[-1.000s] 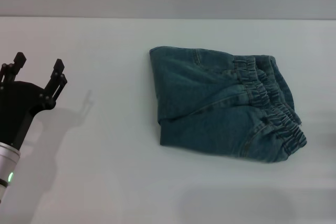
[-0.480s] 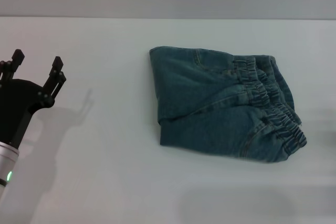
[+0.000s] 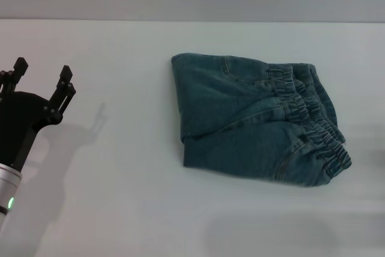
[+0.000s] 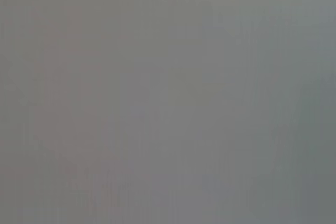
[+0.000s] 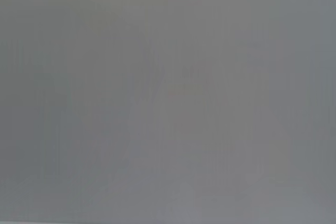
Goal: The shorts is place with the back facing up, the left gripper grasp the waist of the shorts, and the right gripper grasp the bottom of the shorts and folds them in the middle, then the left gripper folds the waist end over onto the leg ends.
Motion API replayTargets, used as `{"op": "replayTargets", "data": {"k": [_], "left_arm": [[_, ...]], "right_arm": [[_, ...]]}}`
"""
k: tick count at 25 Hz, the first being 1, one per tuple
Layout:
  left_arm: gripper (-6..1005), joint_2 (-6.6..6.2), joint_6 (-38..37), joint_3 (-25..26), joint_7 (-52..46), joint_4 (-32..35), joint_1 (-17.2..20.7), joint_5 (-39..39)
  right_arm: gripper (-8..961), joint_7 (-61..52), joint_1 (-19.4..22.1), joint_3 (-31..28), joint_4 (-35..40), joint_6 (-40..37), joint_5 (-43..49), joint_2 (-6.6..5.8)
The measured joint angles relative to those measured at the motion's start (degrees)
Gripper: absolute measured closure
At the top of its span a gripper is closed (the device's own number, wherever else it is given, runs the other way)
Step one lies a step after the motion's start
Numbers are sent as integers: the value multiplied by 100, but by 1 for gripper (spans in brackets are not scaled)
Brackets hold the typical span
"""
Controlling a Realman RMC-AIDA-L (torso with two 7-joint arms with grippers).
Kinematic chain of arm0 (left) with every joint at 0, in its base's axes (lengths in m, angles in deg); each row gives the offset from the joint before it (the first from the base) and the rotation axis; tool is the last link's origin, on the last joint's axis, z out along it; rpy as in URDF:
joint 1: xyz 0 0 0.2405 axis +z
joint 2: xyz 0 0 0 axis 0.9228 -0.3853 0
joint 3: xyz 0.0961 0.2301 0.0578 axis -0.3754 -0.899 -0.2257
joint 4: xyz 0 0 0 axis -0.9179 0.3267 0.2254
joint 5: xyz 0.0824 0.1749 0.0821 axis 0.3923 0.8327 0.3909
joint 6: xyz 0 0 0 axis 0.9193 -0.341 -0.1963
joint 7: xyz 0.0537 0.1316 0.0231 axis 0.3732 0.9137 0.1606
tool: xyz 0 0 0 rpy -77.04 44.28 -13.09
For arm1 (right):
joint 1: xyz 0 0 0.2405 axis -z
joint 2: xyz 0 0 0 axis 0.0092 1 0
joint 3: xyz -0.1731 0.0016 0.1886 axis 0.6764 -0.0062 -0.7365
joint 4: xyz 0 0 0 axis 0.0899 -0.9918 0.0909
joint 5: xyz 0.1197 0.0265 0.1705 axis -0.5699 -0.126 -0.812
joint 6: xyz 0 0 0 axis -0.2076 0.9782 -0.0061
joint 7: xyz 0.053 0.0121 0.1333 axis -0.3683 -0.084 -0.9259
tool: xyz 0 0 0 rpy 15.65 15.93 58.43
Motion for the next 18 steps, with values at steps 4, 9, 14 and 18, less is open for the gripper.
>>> {"op": "replayTargets", "data": {"k": [4,9,14,18], "left_arm": [[200,1,0,0,0,0,6,1],[201,1,1,0,0,0,5,8],[201,1,22,-2,0,0,-19,25],[201,1,23,-5,0,0,-27,33]], "right_arm": [[290,-1,0,0,0,0,-2,0],[290,-3,1,0,0,2,-7,0],[290,-5,32,20,0,11,-10,0],[290,-5,53,30,0,57,-10,1]]}}
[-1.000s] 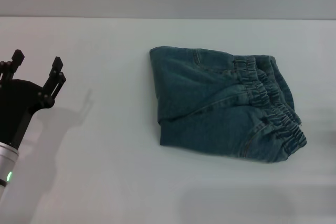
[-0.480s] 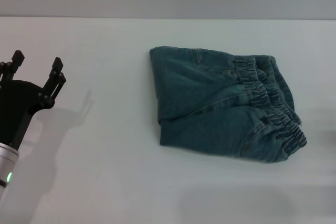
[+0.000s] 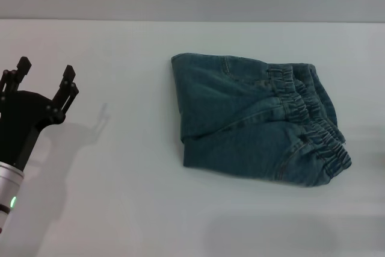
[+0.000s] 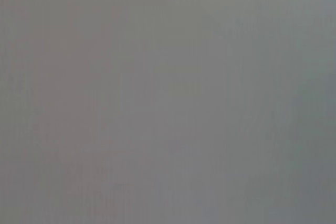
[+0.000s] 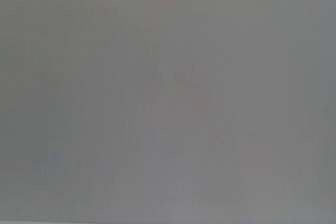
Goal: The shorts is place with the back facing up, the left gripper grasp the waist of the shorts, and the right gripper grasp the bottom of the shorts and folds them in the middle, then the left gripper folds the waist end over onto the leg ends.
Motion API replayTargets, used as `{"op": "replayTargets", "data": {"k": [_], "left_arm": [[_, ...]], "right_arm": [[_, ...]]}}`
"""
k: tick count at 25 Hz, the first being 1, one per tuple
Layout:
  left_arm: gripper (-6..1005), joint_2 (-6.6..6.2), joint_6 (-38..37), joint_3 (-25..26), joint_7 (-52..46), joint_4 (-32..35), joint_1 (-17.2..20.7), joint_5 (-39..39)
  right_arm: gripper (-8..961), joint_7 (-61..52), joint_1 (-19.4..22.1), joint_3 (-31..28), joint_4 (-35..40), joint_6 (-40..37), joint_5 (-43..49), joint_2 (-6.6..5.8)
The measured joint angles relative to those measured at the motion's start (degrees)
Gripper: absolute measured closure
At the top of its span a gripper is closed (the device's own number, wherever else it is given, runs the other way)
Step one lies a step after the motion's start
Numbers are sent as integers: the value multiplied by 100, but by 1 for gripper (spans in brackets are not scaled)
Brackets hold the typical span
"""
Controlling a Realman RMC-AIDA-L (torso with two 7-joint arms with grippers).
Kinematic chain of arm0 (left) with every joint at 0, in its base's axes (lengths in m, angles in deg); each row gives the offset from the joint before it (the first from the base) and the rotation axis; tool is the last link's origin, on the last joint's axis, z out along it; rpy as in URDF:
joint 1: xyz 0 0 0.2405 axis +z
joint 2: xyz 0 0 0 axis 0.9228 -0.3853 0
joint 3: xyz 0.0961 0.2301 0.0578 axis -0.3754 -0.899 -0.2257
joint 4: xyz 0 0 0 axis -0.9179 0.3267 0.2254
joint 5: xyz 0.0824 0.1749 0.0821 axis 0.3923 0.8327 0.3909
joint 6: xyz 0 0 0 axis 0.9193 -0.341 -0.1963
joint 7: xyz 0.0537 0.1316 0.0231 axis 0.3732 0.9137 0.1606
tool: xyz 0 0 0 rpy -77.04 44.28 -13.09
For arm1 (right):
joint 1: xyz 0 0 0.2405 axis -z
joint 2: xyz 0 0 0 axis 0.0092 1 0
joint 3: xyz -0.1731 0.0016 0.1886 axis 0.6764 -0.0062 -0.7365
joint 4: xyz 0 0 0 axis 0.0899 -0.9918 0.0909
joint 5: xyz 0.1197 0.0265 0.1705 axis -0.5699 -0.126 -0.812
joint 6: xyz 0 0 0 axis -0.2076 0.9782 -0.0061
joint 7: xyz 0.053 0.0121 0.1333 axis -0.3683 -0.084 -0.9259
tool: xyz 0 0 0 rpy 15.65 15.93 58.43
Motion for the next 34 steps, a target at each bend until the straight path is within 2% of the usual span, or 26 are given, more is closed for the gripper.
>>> {"op": "replayTargets", "data": {"k": [34], "left_arm": [[200,-1,7,-101,0,-11,-38,-41]], "right_arm": [[290,0,-25,5,9,31,1,0]]}}
